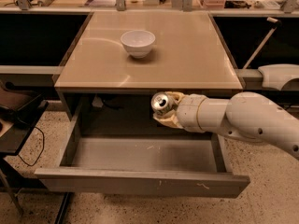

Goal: Place 7up can into top drawer

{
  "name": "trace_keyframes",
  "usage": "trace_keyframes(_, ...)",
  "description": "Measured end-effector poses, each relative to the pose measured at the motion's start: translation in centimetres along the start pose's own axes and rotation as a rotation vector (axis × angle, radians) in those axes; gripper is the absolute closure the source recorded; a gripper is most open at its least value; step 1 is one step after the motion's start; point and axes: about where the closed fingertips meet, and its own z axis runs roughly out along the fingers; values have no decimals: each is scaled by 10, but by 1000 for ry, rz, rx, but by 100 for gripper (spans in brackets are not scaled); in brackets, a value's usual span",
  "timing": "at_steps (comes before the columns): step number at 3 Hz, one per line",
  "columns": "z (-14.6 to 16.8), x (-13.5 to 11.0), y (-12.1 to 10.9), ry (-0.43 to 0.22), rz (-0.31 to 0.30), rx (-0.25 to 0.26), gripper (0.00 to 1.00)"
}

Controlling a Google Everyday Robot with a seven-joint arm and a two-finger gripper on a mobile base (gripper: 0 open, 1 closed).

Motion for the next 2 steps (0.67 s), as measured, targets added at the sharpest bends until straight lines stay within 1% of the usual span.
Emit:
trace_keyframes(1, 3, 13, 27, -2, 34, -61, 100)
trace_keyframes(2, 14, 36, 66, 21, 73, -167, 100)
